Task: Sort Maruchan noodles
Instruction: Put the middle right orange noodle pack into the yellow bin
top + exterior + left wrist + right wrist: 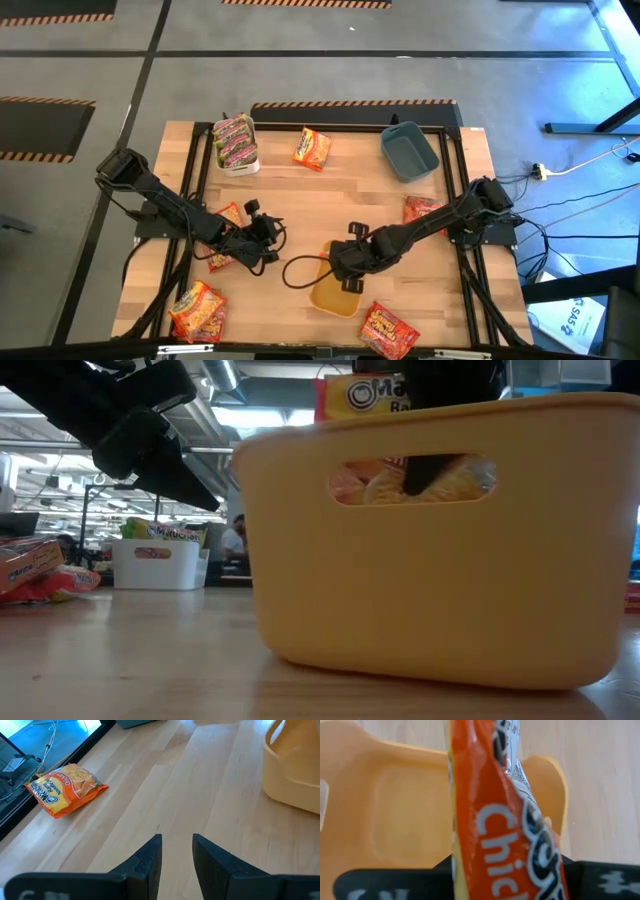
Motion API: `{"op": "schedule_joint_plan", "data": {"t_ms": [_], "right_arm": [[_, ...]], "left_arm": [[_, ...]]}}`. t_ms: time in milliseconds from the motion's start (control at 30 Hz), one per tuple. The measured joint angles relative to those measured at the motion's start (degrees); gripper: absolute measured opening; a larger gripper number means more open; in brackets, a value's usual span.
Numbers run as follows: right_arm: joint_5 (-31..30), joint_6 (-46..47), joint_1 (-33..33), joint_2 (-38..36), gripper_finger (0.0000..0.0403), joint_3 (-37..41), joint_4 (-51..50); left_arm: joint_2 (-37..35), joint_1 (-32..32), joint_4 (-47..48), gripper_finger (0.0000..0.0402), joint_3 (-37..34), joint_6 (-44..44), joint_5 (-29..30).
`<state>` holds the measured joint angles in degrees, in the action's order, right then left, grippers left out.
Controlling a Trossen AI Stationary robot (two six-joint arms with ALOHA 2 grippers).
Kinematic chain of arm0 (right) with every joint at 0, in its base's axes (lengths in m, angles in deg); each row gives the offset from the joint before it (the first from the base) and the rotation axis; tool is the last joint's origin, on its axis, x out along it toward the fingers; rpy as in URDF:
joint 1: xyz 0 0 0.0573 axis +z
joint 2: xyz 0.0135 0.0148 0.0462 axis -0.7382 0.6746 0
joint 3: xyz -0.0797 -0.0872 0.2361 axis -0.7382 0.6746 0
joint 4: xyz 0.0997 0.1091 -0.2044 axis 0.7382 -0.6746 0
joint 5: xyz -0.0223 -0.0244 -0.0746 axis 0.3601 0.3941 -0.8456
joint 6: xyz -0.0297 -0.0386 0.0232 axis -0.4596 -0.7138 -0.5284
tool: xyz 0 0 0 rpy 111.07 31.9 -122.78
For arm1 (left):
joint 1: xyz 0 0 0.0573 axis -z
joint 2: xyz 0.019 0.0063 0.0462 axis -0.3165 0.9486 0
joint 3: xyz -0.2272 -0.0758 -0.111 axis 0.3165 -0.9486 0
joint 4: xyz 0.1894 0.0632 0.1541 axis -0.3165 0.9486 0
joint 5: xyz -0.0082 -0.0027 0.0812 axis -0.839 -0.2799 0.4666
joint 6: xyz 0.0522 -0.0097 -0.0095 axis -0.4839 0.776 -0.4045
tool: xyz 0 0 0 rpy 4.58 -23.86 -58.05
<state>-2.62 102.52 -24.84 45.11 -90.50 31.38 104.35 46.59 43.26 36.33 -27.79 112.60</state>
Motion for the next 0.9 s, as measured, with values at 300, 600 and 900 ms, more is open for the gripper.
{"op": "schedule_joint_plan", "data": {"t_ms": [300, 600, 900], "right_arm": [[0.45, 3.40, -0.78, 0.00, 0.0073, 2.77, -1.22], [4.42, 5.80, -3.74, -0.17, 0.0073, 10.03, 4.67], [3.74, -0.62, -3.65, 0.05, 0.0073, 11.15, 7.18]], "left_arm": [[0.00, 0.00, -0.40, 0.0101, 0.00, -0.03, 0.00], [0.00, 0.00, -0.85, 0.0101, 0.00, -0.05, 0.00], [0.00, 0.00, -1.48, 0.0101, 0.00, -0.49, 0.00]]}}
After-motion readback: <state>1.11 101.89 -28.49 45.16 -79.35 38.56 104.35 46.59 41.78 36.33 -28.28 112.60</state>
